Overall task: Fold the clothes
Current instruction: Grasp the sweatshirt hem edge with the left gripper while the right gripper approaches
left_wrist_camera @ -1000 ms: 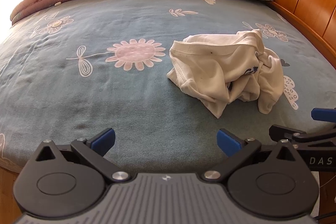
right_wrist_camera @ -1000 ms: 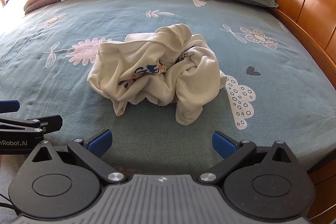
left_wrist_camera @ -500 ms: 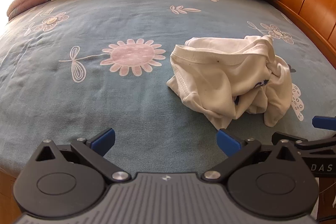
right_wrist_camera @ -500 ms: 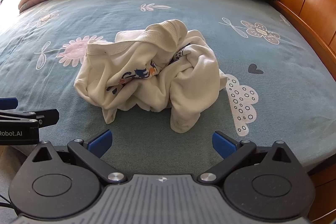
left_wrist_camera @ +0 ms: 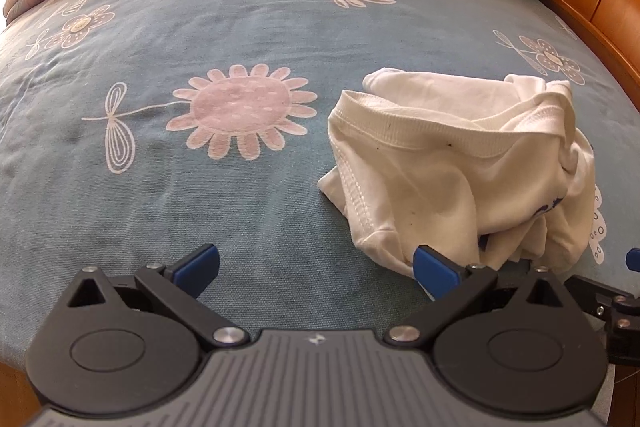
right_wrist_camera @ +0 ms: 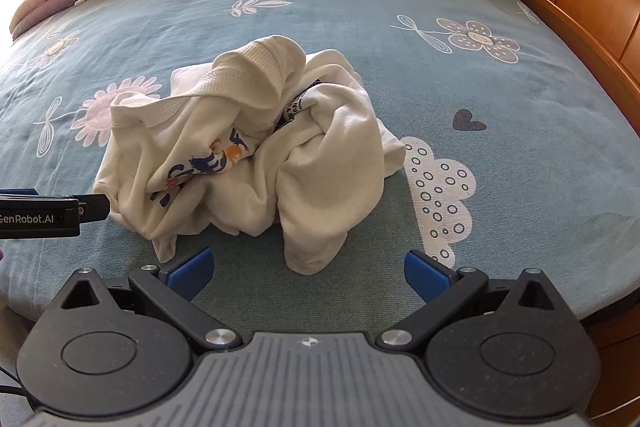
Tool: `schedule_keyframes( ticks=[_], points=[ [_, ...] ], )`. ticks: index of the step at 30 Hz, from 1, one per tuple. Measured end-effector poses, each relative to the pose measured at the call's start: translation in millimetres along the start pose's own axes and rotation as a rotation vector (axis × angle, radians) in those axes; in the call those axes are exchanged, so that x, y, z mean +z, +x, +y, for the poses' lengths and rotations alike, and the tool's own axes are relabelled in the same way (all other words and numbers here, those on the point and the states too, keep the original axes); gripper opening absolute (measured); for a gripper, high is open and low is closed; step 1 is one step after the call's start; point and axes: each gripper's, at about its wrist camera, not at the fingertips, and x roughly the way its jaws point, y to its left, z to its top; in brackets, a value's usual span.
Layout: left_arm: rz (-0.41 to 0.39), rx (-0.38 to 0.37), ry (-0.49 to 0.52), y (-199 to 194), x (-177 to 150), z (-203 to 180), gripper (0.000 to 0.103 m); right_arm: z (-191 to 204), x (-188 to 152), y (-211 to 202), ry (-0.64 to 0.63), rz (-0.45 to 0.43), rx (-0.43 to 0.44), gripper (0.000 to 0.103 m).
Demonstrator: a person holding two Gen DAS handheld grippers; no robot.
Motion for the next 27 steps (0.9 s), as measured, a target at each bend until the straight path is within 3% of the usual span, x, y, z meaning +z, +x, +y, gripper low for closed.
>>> schedule_keyframes(
  ticks=[8,14,20,25,27],
  points=[
    [0.078,0.021,0.007,39,-3,4,0.102,-7,8,9,0.017,0.0,0.014,0.103],
    [0.019,0.014,0.065,43,-15,2,0.103,-11,8,13,0.028,-0.013,0.037,0.103],
    [-0.12,-0.03,0.114,41,-34,7,0.103,-14,6,13,0.023,-0.032,0.065,0.103],
    [-0.07,-0.026,0.109,41,-21,3,0.101,-19,4,13,0.034,-0.037,0.078,0.103],
    [-0.1,-0.064,0.135,32,-18,-1,0.096,-21,4,11,0.04,-0.049,0.08,0.103]
  ],
)
